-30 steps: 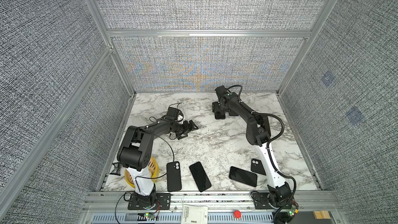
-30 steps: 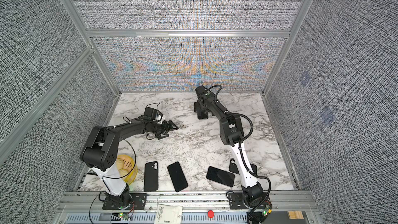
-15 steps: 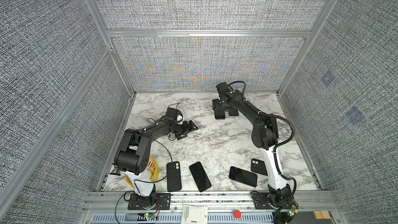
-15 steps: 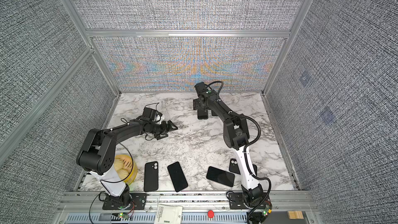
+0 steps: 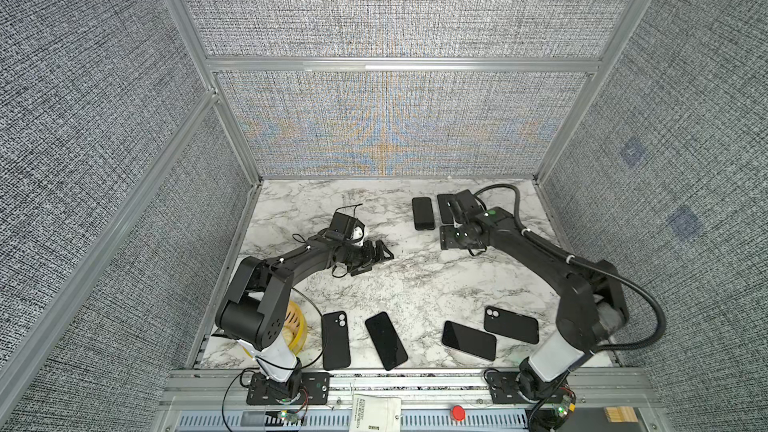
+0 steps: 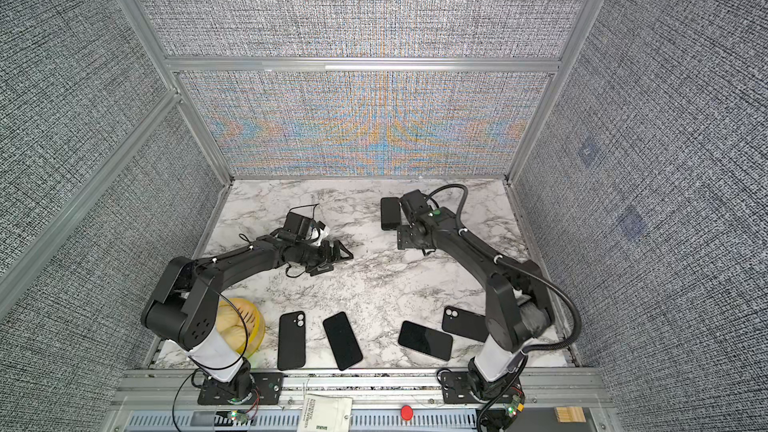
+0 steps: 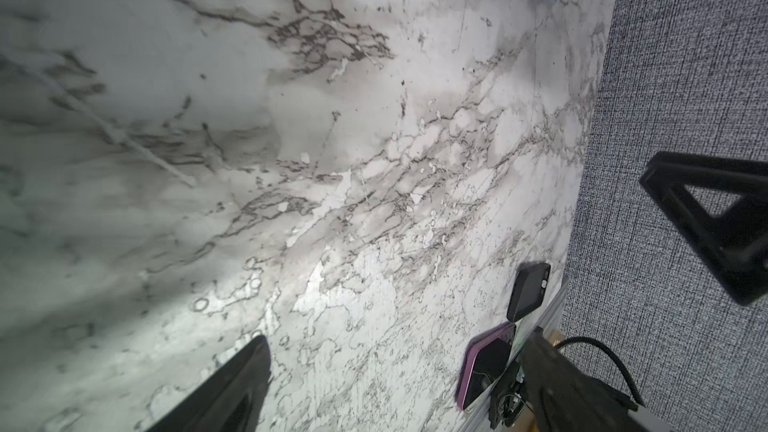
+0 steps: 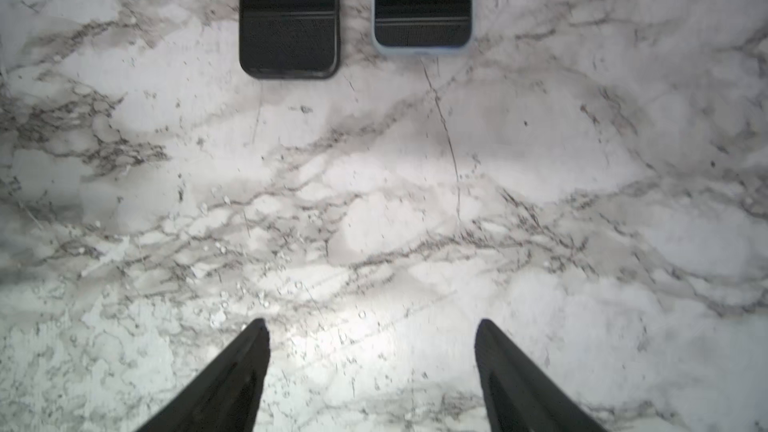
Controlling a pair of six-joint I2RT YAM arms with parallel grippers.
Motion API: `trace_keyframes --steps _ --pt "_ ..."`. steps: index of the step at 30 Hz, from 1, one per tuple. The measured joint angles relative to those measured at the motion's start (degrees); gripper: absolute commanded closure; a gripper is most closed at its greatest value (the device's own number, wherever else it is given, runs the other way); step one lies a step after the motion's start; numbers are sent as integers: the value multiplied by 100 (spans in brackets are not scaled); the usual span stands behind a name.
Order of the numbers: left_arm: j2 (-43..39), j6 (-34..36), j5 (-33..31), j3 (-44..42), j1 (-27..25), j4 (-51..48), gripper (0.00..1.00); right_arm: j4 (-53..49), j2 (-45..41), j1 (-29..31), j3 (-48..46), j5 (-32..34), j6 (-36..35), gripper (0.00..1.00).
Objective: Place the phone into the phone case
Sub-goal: 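Move the right gripper to the empty black phone case and grasp it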
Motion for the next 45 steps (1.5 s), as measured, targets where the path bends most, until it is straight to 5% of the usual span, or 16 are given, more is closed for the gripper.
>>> trace_keyframes --steps 22,32,45 --pt "245 -592 518 -306 -452 1040 5 -160 -2430 -4 -3515 -374 1464 22" --pt "334 -529 560 -66 -463 949 5 92 -2983 -63 -4122 -415 1921 32" --pt "474 -553 592 9 -472 966 5 603 -2835 -66 -4382 -616 2020 58"
